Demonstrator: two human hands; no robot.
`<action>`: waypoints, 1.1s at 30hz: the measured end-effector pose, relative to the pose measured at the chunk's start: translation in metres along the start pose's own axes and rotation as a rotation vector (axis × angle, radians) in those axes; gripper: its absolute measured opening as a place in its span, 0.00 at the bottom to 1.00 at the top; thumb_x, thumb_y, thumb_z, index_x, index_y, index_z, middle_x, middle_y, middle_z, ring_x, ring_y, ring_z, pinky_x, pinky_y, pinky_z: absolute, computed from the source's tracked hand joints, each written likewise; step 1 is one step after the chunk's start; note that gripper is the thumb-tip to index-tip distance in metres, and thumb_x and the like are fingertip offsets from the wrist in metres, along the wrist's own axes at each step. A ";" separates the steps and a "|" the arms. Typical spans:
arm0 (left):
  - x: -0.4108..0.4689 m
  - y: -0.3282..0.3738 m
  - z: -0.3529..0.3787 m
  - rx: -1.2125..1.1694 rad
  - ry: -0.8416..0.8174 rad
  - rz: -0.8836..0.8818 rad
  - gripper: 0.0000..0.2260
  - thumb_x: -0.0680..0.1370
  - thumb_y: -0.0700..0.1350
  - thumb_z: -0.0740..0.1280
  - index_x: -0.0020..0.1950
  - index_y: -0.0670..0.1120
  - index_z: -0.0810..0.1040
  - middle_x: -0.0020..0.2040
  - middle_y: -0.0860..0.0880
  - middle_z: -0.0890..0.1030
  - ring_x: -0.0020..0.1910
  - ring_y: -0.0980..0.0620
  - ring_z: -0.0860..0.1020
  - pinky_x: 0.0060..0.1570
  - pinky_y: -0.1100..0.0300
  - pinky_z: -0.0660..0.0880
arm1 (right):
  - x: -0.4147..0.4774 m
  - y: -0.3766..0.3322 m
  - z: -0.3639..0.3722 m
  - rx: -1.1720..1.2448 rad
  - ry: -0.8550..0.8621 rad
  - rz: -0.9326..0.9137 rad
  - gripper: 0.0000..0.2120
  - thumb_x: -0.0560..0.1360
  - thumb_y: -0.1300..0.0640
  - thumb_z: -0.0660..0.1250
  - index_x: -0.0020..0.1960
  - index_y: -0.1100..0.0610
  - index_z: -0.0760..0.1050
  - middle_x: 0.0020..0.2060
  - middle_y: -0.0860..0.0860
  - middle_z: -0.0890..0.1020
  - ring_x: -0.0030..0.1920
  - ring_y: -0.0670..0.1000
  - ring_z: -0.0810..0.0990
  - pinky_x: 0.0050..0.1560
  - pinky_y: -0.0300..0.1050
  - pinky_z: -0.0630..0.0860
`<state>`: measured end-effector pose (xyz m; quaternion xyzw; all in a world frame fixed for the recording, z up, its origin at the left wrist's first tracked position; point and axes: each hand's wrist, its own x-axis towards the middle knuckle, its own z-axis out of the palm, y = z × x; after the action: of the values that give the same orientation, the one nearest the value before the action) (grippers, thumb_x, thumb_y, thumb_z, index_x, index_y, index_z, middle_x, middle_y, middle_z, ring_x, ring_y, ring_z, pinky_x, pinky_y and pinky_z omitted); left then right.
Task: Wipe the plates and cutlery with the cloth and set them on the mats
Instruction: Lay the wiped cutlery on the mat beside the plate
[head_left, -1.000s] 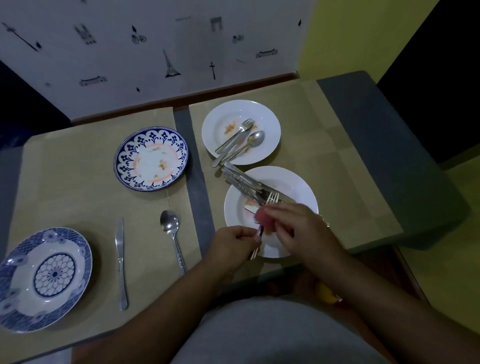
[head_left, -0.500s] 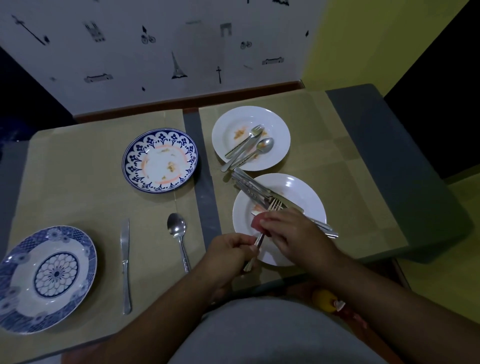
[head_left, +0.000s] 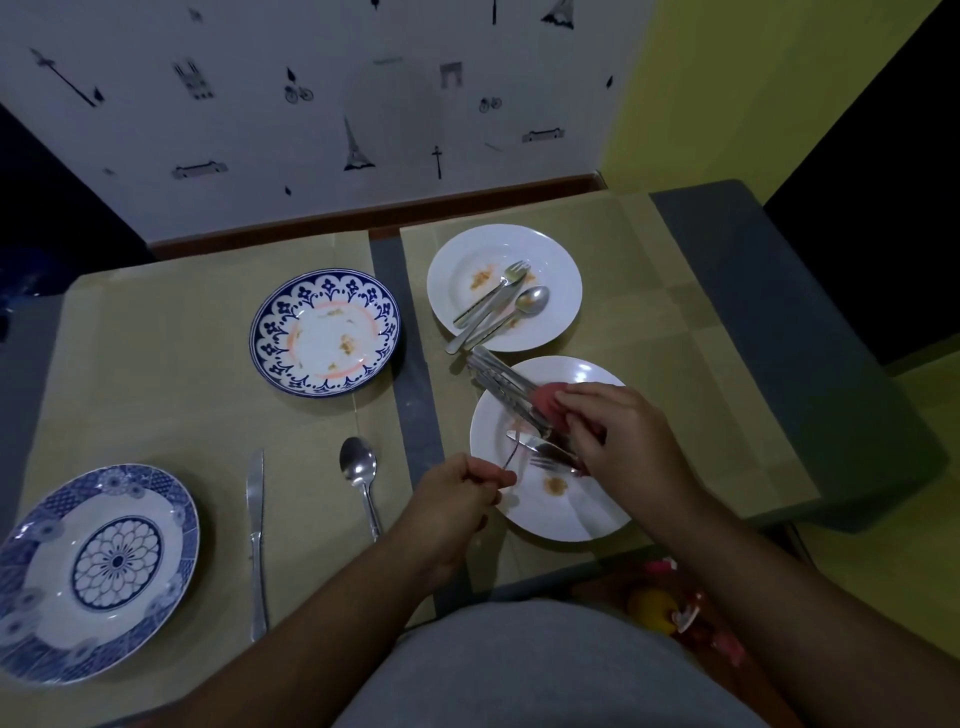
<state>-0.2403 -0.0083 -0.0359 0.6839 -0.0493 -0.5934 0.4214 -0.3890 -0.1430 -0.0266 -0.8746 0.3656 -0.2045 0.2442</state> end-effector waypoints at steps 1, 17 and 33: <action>0.000 0.001 0.000 -0.013 -0.003 0.006 0.08 0.78 0.34 0.68 0.54 0.43 0.80 0.56 0.43 0.84 0.46 0.48 0.78 0.40 0.57 0.74 | -0.002 -0.004 -0.002 0.022 0.004 -0.006 0.17 0.73 0.64 0.70 0.60 0.55 0.80 0.56 0.48 0.82 0.56 0.47 0.78 0.58 0.42 0.75; -0.010 -0.004 0.002 -0.114 -0.122 -0.052 0.13 0.80 0.29 0.63 0.57 0.41 0.84 0.45 0.45 0.86 0.39 0.55 0.82 0.35 0.64 0.77 | -0.002 0.002 0.019 -0.117 -0.157 -0.166 0.16 0.71 0.62 0.67 0.57 0.54 0.81 0.56 0.52 0.82 0.54 0.55 0.78 0.54 0.55 0.77; -0.010 -0.003 -0.007 -0.120 -0.038 -0.060 0.11 0.82 0.36 0.63 0.60 0.44 0.82 0.50 0.44 0.85 0.42 0.52 0.79 0.40 0.61 0.76 | 0.011 0.006 -0.009 -0.006 -0.011 0.009 0.17 0.73 0.66 0.68 0.58 0.54 0.81 0.51 0.48 0.83 0.51 0.49 0.78 0.54 0.48 0.77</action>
<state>-0.2383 0.0032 -0.0308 0.6472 -0.0012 -0.6207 0.4426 -0.3902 -0.1575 -0.0209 -0.8746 0.3689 -0.1977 0.2447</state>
